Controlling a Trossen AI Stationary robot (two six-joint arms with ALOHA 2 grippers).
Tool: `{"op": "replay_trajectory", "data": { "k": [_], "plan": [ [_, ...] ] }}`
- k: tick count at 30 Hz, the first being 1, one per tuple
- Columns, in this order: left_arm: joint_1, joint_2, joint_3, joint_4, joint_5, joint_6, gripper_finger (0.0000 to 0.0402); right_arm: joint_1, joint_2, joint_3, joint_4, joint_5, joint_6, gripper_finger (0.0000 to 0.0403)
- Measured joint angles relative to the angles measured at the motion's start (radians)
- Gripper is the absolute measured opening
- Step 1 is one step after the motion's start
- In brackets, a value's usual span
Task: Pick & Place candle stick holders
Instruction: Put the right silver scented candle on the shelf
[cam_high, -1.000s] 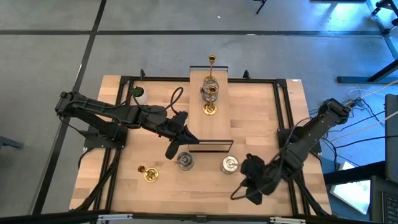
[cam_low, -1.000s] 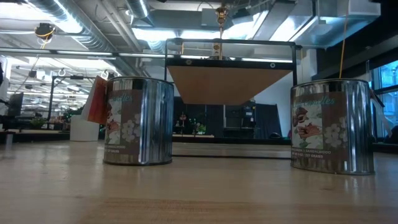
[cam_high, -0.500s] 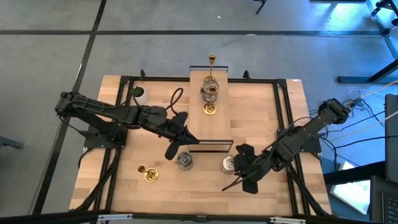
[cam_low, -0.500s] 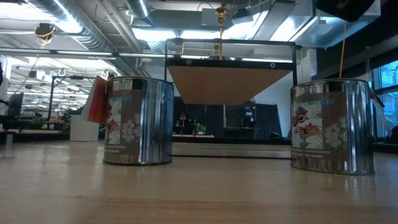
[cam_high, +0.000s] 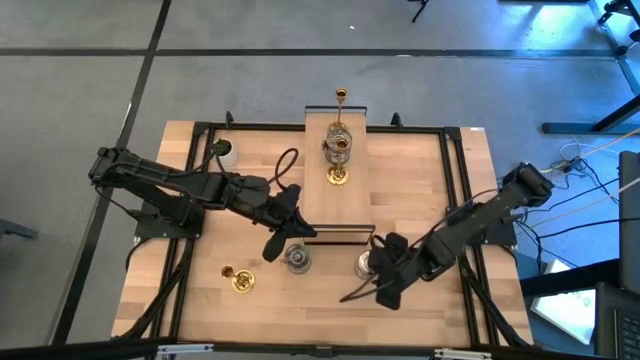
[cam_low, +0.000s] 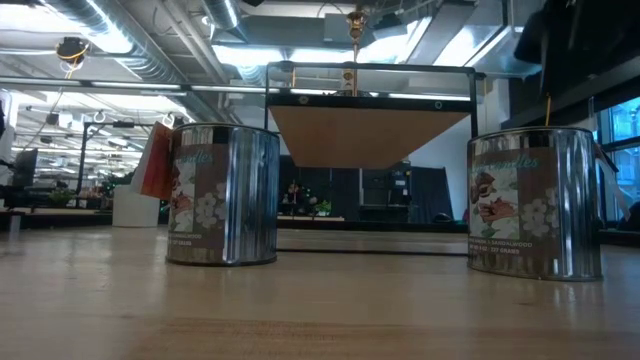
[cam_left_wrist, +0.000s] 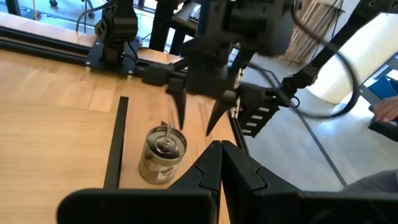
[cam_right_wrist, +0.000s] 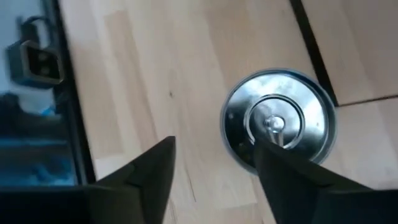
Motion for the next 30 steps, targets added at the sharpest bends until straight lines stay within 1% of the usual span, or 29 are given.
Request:
{"op": "replay_trajectory", "data": {
  "k": [5, 10, 18, 21, 26, 30],
  "plan": [
    [-0.005, 0.000, 0.000, -0.002, 0.000, 0.000, 0.0002, -0.013, 0.014, 0.000, 0.007, -0.001, 0.118, 0.0272],
    [-0.005, 0.000, 0.000, -0.006, 0.000, -0.002, 0.0002, -0.019, 0.013, 0.000, 0.003, -0.001, 0.196, 0.0325],
    [-0.005, 0.000, 0.000, -0.006, 0.000, -0.001, 0.0002, -0.058, 0.013, 0.000, -0.084, -0.002, 0.359, 0.0392],
    [-0.005, 0.000, 0.000, -0.006, 0.000, 0.000, 0.0002, -0.084, 0.013, 0.000, -0.088, -0.007, 0.399, 0.0398],
    [-0.005, 0.000, 0.000, -0.006, -0.005, -0.001, 0.0002, -0.121, 0.012, 0.000, -0.084, -0.059, 0.424, 0.0400],
    [-0.005, 0.000, 0.000, -0.006, -0.002, -0.002, 0.0002, -0.136, 0.013, 0.000, -0.084, -0.063, 0.459, 0.0400]
  ]
}}
